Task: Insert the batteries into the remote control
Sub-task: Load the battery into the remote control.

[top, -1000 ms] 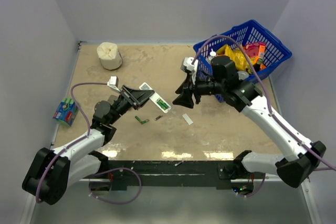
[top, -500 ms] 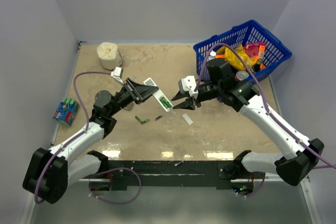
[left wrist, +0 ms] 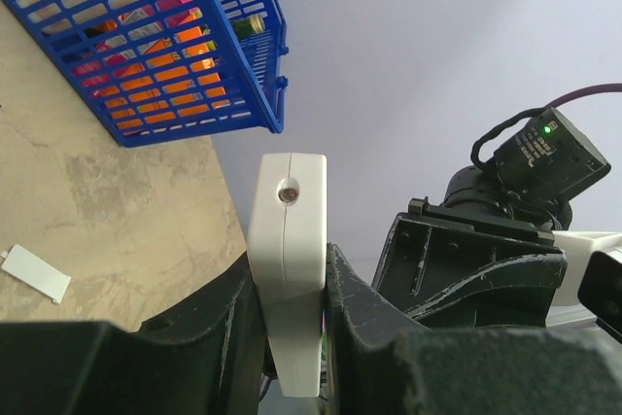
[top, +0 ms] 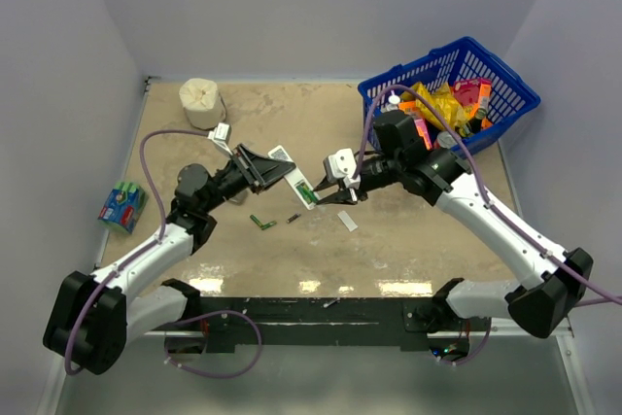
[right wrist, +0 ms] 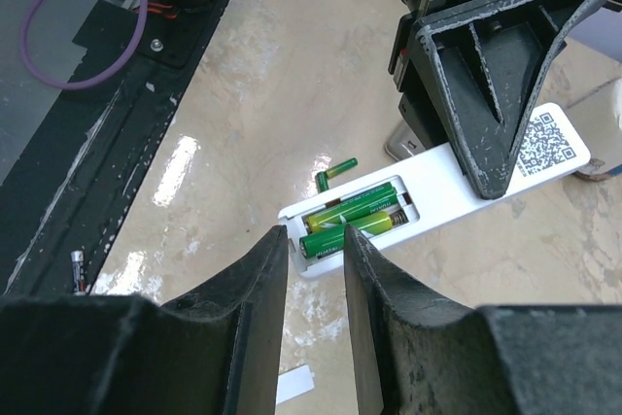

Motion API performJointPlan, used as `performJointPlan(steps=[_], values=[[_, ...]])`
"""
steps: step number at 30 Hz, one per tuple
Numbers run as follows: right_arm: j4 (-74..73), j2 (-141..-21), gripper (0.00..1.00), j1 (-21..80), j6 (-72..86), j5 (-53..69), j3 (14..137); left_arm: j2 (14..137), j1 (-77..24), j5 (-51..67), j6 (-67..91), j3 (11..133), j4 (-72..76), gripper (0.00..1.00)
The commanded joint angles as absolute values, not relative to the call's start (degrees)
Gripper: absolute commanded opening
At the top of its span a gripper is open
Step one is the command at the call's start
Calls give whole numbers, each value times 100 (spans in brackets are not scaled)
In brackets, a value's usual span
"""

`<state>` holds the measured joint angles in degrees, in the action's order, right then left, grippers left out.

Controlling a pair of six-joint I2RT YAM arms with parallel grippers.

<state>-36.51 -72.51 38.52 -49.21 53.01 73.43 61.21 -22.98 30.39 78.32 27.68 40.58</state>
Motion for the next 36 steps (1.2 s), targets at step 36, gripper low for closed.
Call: performJointPlan(steps=[36], values=[[-3112,-7568,15,4157,-4939,4457,7032,6381,-2268,3445,8543,2935,5449,0]])
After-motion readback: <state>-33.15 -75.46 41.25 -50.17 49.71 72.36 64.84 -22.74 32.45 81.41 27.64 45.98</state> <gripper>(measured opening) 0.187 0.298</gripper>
